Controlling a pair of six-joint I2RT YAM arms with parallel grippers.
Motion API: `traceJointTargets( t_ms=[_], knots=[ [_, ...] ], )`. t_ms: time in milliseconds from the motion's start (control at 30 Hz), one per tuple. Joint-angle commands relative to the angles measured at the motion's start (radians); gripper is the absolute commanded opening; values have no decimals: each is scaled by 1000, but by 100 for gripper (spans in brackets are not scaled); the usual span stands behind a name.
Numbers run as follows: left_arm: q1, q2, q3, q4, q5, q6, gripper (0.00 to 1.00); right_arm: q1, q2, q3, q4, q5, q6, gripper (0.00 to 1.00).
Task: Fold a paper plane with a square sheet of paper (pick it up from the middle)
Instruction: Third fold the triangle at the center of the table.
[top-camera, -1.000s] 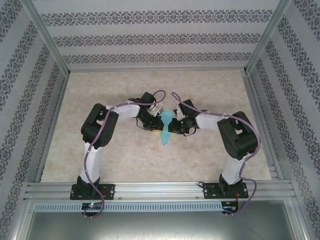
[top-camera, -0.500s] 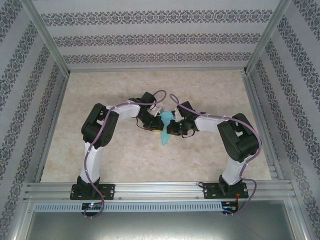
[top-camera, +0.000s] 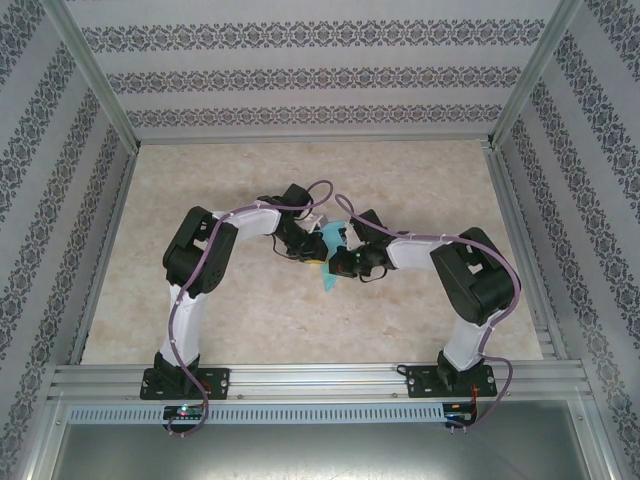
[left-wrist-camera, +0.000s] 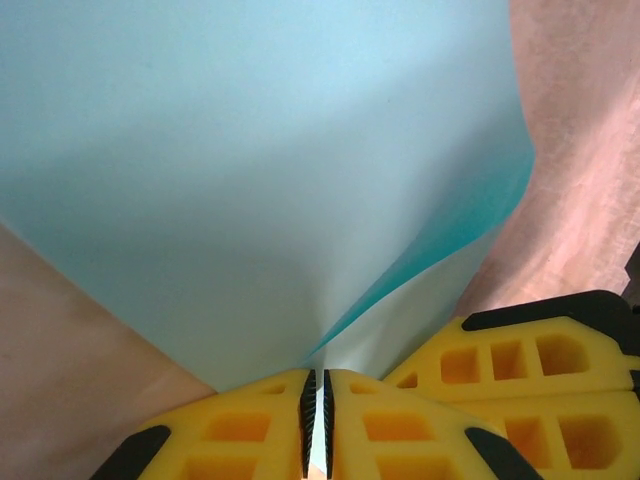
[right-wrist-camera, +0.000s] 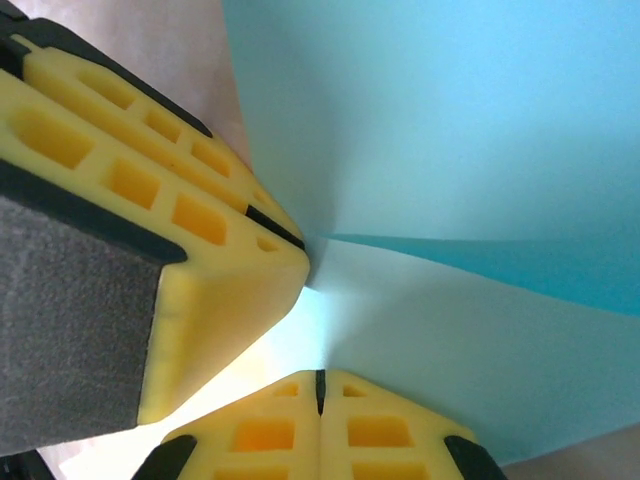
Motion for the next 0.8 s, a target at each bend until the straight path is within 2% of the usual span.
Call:
traceJointTargets(
  t_ms=[0,167,267,433,767],
  knots=[
    [-19,56,-13,-85,-93,33,17,0,-25,-51,-62,-1,-10,1],
    [-20,61,-13,-85,-101,33,17,1,-85,-94,-10,-25,35,1],
    [-19,68,-8,-86,-99,33,17,5,-80,-118,85,-67,93,0],
    [-19,70,-6,-88,-99,34,17,21,-93,-125,143,-68,138,0],
    [-19,79,2,-89,-95,34,17,52,-59,-118,152,-73,151,0]
  ],
)
